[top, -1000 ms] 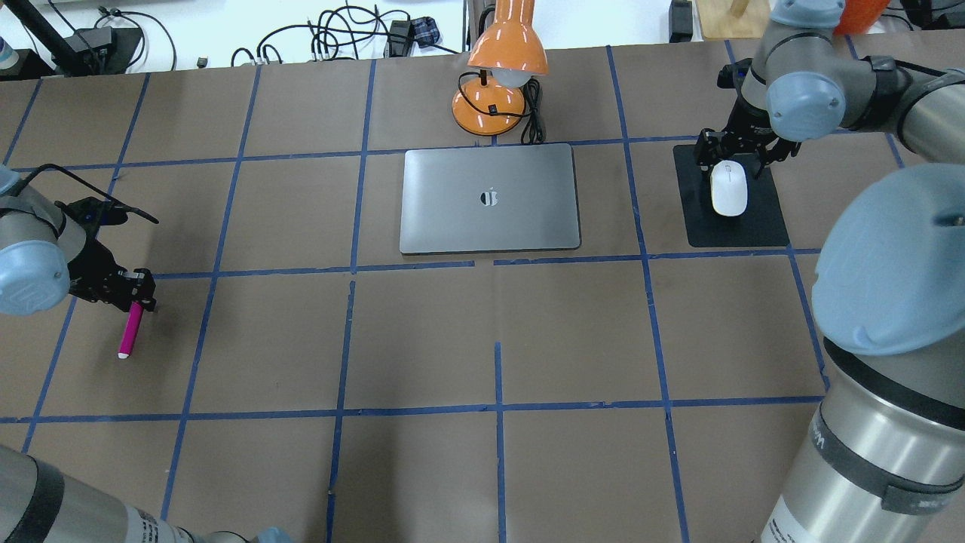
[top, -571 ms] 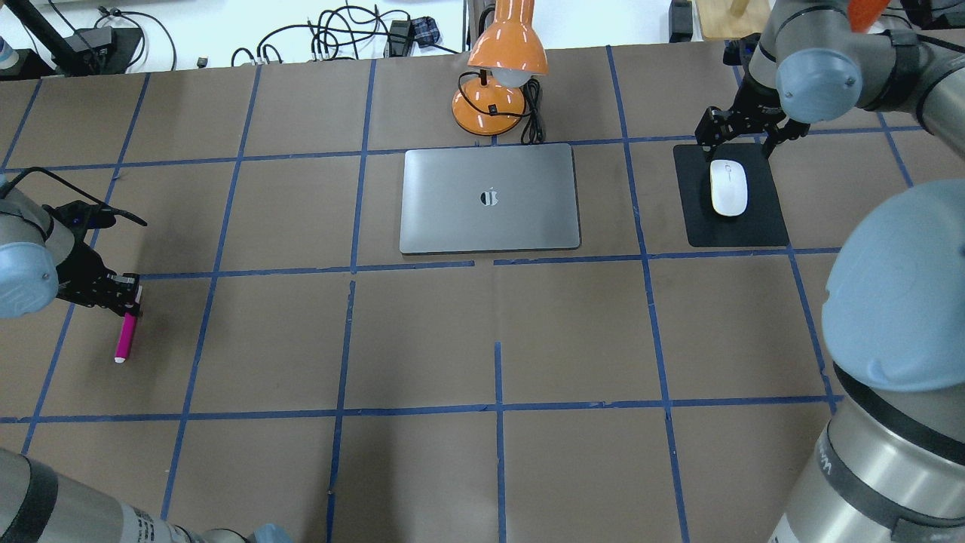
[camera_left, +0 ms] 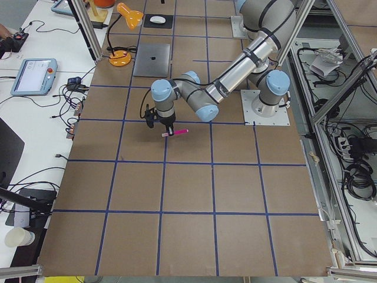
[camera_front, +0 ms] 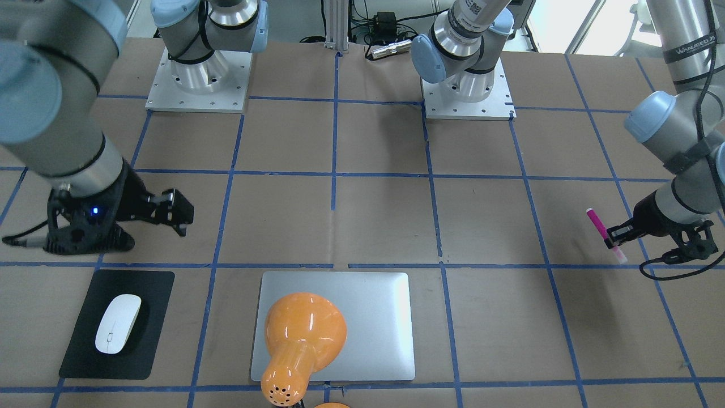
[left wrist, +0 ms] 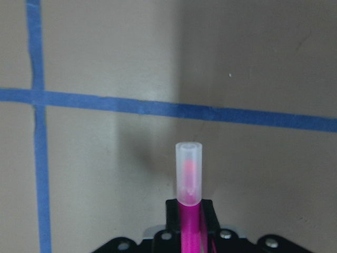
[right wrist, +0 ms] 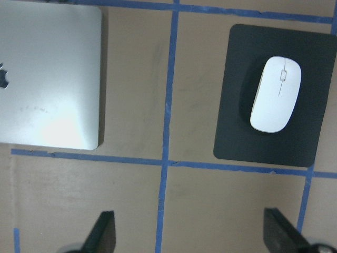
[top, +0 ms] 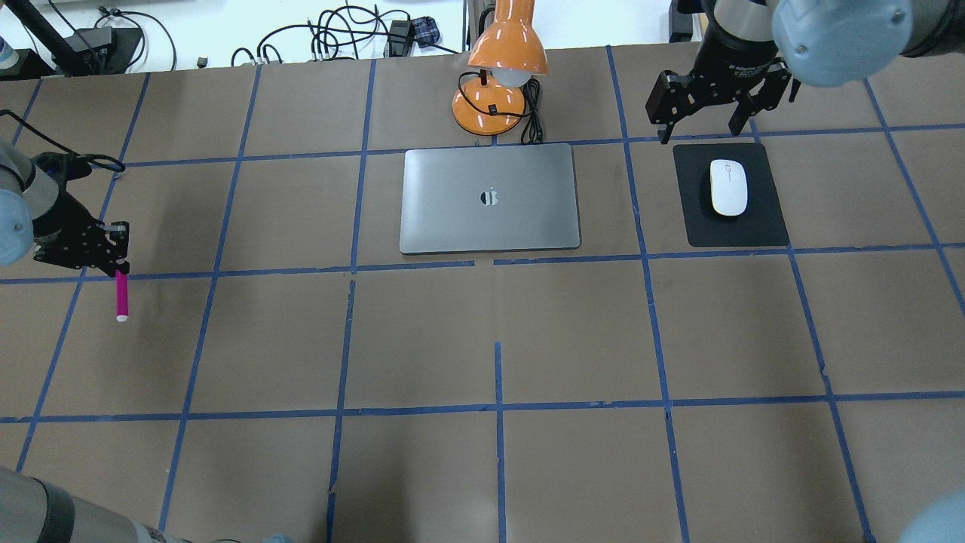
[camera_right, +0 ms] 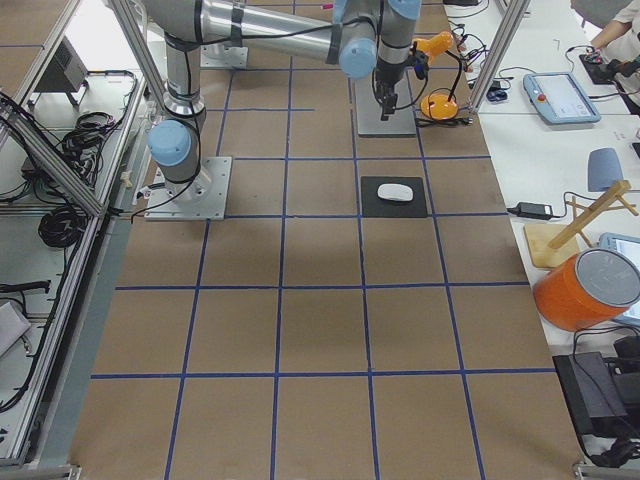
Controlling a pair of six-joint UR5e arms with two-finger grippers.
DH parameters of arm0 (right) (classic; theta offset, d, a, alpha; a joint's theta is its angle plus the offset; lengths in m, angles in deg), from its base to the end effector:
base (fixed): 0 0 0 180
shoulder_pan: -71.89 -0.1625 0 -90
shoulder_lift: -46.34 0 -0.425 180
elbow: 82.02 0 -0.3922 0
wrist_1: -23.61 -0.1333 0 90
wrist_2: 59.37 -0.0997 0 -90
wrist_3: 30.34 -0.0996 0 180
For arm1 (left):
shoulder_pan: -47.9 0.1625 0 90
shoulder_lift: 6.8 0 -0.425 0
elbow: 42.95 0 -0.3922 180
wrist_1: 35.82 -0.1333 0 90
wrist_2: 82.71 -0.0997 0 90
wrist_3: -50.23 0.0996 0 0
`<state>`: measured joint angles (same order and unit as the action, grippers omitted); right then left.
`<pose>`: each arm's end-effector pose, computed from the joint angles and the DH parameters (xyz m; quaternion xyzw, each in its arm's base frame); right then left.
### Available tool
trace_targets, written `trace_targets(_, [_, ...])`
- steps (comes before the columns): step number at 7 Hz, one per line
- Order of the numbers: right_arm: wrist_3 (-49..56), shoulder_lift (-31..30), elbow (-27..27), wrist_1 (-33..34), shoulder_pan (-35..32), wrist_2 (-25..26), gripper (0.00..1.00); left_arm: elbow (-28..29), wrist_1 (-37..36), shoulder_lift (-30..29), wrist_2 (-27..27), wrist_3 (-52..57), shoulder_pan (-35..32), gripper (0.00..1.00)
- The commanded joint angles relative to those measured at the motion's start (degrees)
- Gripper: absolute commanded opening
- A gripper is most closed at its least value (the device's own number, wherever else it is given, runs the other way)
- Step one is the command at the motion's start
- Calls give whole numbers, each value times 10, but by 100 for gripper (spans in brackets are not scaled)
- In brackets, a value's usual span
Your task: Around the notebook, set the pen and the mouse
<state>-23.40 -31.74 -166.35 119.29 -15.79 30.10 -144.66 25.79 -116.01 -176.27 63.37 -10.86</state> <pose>0.1108 -0.5813 0.4351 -0.0403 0.9992 0.0046 0.0050 0.1877 -0.5546 0.2586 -0.1565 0.9869 0.0322 0.0204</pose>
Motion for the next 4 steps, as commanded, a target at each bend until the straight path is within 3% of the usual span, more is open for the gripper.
trace_targets(1, [-32, -65, -13, -69, -5, 21, 100, 21, 61, 28, 28, -176, -76, 0])
trace_targets(2, [-33, -62, -14, -75, -5, 25, 100, 18, 72, 40, 62, -252, -105, 0])
trace_targets(4, [-33, -62, -20, -78, 1, 47, 100, 14, 76, 50, 66, -399, -191, 0])
